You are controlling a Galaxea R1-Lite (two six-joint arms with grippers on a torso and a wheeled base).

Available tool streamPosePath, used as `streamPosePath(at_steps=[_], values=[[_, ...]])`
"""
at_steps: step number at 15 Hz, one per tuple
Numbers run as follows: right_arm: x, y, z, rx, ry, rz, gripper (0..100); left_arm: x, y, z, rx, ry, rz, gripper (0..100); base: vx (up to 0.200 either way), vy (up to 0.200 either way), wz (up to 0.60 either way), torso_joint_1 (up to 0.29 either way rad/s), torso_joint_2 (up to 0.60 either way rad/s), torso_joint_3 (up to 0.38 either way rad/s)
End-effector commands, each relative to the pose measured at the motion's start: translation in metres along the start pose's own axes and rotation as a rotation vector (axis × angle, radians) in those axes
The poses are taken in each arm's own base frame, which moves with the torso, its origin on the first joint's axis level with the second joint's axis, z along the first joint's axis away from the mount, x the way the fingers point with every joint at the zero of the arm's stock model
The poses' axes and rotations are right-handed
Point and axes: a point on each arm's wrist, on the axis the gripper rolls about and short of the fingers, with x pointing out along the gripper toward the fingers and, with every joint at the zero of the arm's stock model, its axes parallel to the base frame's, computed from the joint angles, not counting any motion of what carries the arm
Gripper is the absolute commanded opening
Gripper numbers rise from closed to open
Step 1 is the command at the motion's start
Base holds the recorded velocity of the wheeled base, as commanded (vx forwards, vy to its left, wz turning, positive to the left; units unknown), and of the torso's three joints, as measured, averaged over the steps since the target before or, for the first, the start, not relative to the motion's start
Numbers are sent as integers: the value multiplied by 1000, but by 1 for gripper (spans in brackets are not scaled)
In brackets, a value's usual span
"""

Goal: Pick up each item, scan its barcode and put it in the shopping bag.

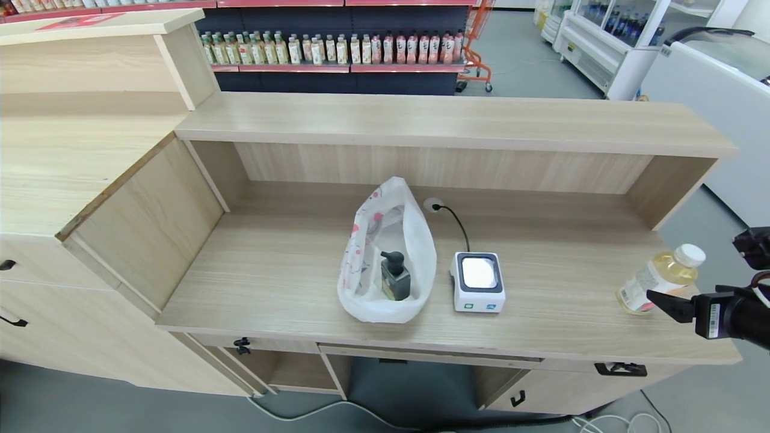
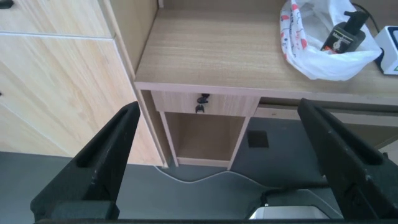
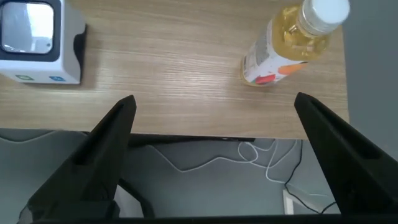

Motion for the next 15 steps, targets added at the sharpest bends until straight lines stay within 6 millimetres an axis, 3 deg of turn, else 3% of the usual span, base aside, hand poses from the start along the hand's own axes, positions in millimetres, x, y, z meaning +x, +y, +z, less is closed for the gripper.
streamPosePath(at_steps=[1, 15], values=[[1, 0, 0, 0, 2, -1, 100, 0, 0, 0, 0, 1, 0, 100, 0, -200, 0, 2, 2, 2], [0, 3, -7, -33, 30, 15, 100, 0, 0, 0, 0, 1, 0, 100, 0, -200, 0, 1, 2, 2]])
